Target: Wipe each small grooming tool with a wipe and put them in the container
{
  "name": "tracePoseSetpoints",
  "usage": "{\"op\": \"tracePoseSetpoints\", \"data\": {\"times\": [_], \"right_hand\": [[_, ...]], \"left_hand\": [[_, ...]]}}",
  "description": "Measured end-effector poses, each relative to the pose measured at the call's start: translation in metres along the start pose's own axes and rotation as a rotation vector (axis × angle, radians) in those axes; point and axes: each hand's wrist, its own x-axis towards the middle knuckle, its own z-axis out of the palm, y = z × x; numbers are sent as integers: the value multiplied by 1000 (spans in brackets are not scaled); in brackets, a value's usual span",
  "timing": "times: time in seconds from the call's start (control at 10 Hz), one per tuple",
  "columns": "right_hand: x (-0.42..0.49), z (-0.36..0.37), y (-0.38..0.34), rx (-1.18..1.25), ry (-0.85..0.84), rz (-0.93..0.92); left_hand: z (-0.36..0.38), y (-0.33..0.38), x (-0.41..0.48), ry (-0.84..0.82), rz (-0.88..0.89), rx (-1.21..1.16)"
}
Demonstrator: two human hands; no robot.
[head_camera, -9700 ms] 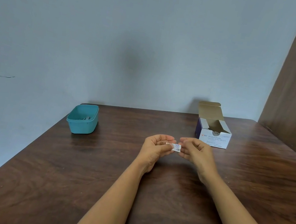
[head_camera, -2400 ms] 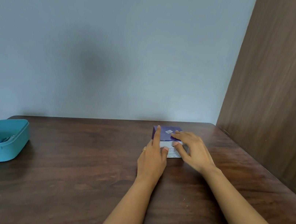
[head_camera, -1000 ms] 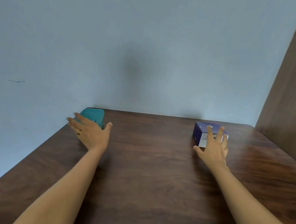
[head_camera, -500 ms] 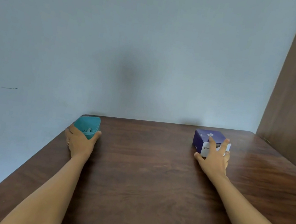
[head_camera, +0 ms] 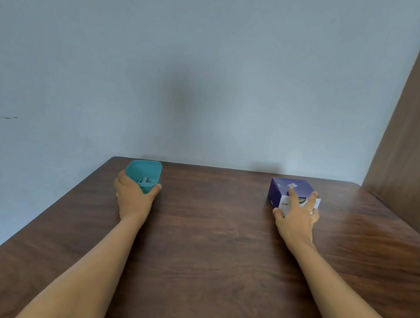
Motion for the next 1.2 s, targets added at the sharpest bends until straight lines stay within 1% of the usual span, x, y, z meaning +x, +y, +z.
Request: {"op": "tracePoseSetpoints", "data": {"times": [0.2, 0.5, 0.6, 0.9, 1.1, 1.2], "right_hand": [[-1, 6, -13, 9, -46, -37], [6, 22, -28, -88, -46, -53], [8, 24, -29, -129, -39, -54], [9, 22, -35, -150, -74, -49], [5, 16, -32, -131, -102, -37], [1, 13, -33, -138, -87, -40]], "left_hand": [[30, 22, -21, -61, 8, -14], [62, 45, -43, -56, 7, -23], [65, 45, -42, -49, 3, -18], [65, 41, -42, -59, 18, -10], [62, 42, -44, -116, 10, -21], [59, 43, -47, -132, -2, 29]]}}
